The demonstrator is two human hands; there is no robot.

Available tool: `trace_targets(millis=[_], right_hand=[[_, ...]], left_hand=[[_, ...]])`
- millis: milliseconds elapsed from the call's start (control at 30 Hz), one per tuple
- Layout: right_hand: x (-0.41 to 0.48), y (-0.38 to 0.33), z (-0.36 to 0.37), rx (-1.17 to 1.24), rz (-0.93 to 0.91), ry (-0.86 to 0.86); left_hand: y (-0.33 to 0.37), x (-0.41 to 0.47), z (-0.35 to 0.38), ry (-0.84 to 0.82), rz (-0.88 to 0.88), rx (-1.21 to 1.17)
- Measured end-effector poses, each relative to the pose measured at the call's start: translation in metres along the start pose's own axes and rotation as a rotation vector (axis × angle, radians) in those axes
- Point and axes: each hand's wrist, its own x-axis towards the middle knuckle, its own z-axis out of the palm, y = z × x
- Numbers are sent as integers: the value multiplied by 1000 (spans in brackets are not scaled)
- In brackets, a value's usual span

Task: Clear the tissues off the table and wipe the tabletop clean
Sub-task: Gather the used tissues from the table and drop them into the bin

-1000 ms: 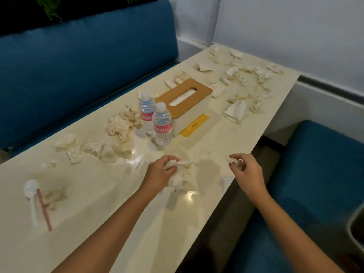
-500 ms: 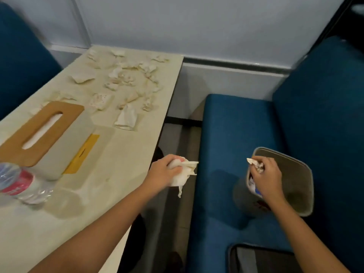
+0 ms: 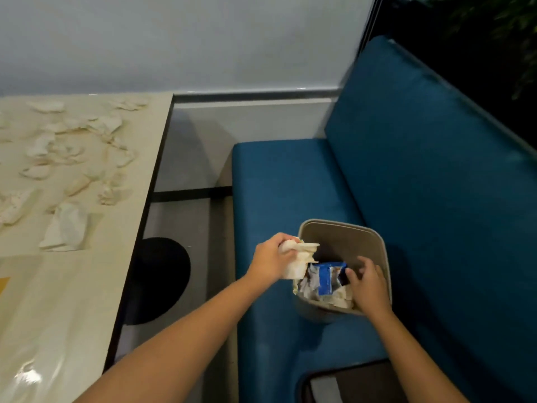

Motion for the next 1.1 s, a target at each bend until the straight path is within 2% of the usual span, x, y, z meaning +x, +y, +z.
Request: trace_targets(millis=[167, 300, 433, 867, 1100], right_hand=[[-4, 1, -8, 147, -25, 54], [-3, 1, -12, 190, -26, 85], [-7, -4, -9, 174, -49, 57], [-52, -99, 48, 174, -350, -145], [-127, -162, 110, 170, -568, -387]], left_hand=[[4, 25, 43, -55, -7, 114], [4, 36, 63, -194, -50, 230], [-2, 32, 58, -212, -71, 208], [-41, -37, -45, 88, -62, 90], [-90, -126, -127, 343, -160, -29]])
